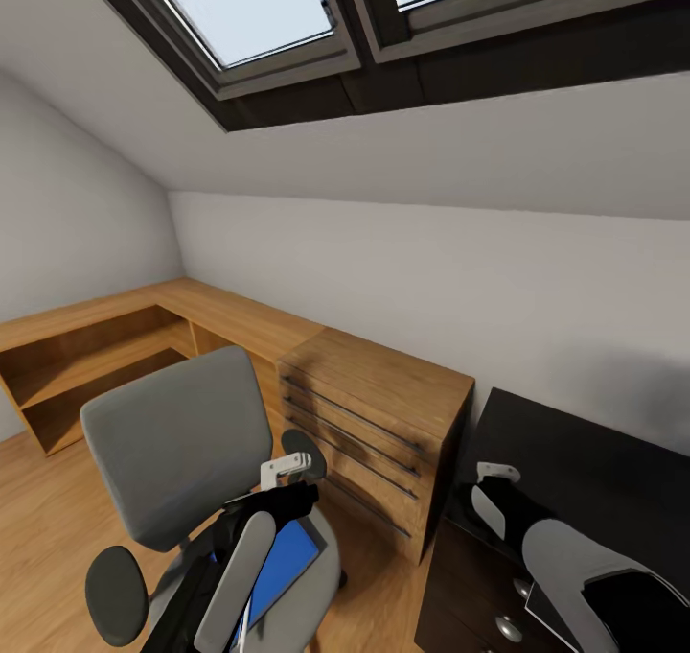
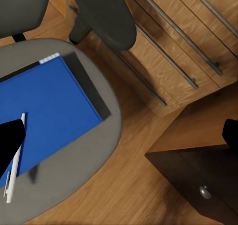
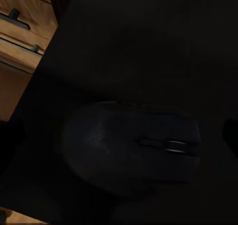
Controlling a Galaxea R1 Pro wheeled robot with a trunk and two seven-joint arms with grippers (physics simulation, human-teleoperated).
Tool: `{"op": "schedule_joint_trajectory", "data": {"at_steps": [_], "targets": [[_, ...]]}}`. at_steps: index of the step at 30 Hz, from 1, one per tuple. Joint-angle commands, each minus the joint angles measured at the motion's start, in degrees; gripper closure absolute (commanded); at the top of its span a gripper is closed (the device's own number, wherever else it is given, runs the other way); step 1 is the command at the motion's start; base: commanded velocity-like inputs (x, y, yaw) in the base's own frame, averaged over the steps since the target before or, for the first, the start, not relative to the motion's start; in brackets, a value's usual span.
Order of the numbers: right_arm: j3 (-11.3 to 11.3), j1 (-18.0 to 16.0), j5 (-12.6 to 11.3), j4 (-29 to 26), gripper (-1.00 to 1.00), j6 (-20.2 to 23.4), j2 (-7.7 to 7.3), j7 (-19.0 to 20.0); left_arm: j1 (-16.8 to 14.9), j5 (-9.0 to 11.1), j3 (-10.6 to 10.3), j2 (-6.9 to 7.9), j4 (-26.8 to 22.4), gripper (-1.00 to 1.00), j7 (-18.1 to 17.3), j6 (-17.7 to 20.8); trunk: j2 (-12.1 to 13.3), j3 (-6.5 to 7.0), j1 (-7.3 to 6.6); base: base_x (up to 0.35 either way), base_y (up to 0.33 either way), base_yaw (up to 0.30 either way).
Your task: In the bedroom, organize the workspace by keeping the computer under the desk, ensuring the monitor is on the desk, placing the keyboard on the desk next to the monitor, placing the mouse on the desk next to the keyboard, moving the folder from the swivel chair onto the desk next to the mouse, stacking the notebook on top of the folder with the pen on top of the notebook, and positioning the swivel chair next to the desk.
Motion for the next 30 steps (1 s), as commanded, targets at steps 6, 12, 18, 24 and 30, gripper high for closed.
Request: {"op": "schedule_joint_trajectory", "data": {"at_steps": [6,12,18,24,30], "targets": [[0.1,0.0,-0.5,0.8,-1.0,0.4,-0.04,-0.4,-0.1,0.6,0.0,0.0,0.0,-1.0,0.6,0.1,-0.1,-0.07,0.01,0.0,0.0,0.0],[0.0,0.0,-0.4,1.0,-1.0,0.4,-0.12,-0.5,-0.1,0.6,-0.1,-0.01,0.0,-1.0,0.5,0.1,-0.1,-0.07,0.01,0.0,0.0,0.0],[0.0,0.0,-0.4,1.0,-1.0,0.4,-0.13,-0.5,-0.1,0.7,-0.1,0.0,0.0,-1.0,0.5,0.1,-0.1,-0.07,0.01,0.0,0.0,0.0],[0.0,0.0,-0.4,1.0,-1.0,0.4,-0.06,-0.5,-0.1,0.7,-0.1,0.0,0.0,-1.0,0.5,0.1,-0.1,-0.07,0.01,0.0,0.0,0.0],[0.0,0.0,-0.4,1.0,-1.0,0.4,-0.05,-0.4,-0.1,0.7,-0.2,-0.07,0.0,-1.0,0.5,0.1,-2.1,-0.97,1.1,0.0,0.0,0.0]]}}
